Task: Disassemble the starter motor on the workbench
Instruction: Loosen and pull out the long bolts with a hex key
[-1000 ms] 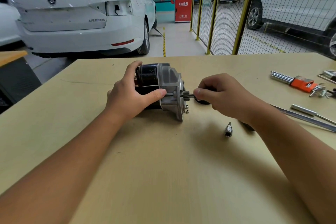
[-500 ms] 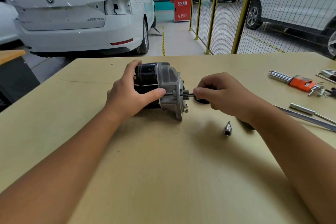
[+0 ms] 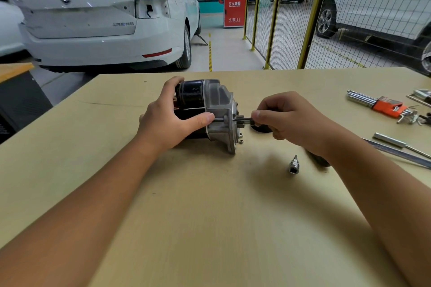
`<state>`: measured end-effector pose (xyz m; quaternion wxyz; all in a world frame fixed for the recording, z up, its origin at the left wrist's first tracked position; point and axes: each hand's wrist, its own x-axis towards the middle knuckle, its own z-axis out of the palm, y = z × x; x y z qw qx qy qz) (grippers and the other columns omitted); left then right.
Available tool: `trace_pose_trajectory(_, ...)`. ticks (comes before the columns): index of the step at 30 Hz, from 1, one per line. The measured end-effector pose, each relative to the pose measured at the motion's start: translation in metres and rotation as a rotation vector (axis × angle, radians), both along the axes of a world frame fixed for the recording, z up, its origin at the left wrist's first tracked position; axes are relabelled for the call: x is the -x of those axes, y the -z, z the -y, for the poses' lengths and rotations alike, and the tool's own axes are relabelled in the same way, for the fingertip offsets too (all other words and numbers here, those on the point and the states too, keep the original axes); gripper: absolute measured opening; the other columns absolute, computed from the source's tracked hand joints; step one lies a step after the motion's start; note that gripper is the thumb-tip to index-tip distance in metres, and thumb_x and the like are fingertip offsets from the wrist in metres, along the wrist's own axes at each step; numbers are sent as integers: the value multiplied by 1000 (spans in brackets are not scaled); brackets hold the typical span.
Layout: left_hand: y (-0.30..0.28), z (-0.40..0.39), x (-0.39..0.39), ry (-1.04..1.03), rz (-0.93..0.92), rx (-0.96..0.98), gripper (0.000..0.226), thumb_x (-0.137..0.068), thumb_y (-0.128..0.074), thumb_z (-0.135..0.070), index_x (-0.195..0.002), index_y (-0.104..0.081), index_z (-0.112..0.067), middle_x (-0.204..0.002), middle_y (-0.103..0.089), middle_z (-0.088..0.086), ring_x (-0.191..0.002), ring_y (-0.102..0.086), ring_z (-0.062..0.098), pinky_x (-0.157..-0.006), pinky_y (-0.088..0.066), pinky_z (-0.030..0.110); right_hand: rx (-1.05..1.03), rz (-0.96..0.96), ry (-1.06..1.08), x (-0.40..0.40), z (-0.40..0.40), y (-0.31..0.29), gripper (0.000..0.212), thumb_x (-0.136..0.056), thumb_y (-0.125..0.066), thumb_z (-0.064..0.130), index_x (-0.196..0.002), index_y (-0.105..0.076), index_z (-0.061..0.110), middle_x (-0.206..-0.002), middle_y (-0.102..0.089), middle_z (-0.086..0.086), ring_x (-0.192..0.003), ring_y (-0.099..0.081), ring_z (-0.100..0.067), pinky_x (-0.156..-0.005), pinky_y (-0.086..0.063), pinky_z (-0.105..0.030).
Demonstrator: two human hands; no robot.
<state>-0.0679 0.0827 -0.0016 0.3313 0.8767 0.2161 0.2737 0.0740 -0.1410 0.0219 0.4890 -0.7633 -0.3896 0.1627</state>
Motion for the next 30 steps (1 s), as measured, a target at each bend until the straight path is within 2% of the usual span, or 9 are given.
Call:
trace_pose_trajectory(6, 0, -1, 0, 10, -4, -6, 111, -54, -65, -87, -151, -31, -44, -137, -59, -7, -125, -58, 25, -109, -45, 56, 8, 4, 15, 2, 1, -3, 25, -98, -64, 18, -82, -70, 0, -51, -43, 3, -55, -34, -21, -63, -33, -41)
trace_pose_trajectory(14, 1, -2, 0, 16, -2, -13, 109, -56, -66, -87, -150, -30, -45, -132, -58, -10, -124, -58, 24, -108, -46, 56, 1, 3, -14, 5, 2, -5, 25, -100, -62, 19, -86, -69, -1, -62, -41, -11, -62, -34, -28, -64, -34, -42)
trace_pose_trajectory(20, 2, -4, -1, 10, 7, -14, 106, -55, -67, -88, -147, -30, -49, -133, -60, -9, -123, -59, 24, -108, -45, 56, -2, 34, -39, 1, 3, -2, 26, -99, -62, 19, -83, -68, 0, -55, -46, 1, -57, -39, -21, -62, -38, -41)
trace_pose_trajectory(24, 4, -5, -2, 10, 17, -11, 106, -55, -68, -88, -146, -31, -49, -133, -60, -10, -123, -59, 24, -109, -45, 55, 7, 13, -136, -1, 3, 4, 23, -99, -64, 17, -80, -65, 4, -66, -42, -12, -60, -37, -25, -62, -36, -42)
trace_pose_trajectory(26, 4, -6, -2, 16, 21, -13, 105, -56, -68, -88, -146, -31, -48, -131, -60, -12, -122, -60, 23, -109, -46, 55, 10, 53, -167, -3, 2, 8, 22, -98, -65, 16, -78, -62, 7, -61, -39, -5, -57, -35, -22, -58, -36, -40)
trace_pose_trajectory(30, 4, -6, -2, 19, 23, -16, 106, -56, -68, -88, -147, -31, -48, -130, -59, -12, -123, -59, 23, -108, -46, 56, 27, 266, -154, -7, 0, 7, 21, -96, -68, 18, -75, -62, 16, -55, -42, 4, -52, -34, -14, -49, -33, -25)
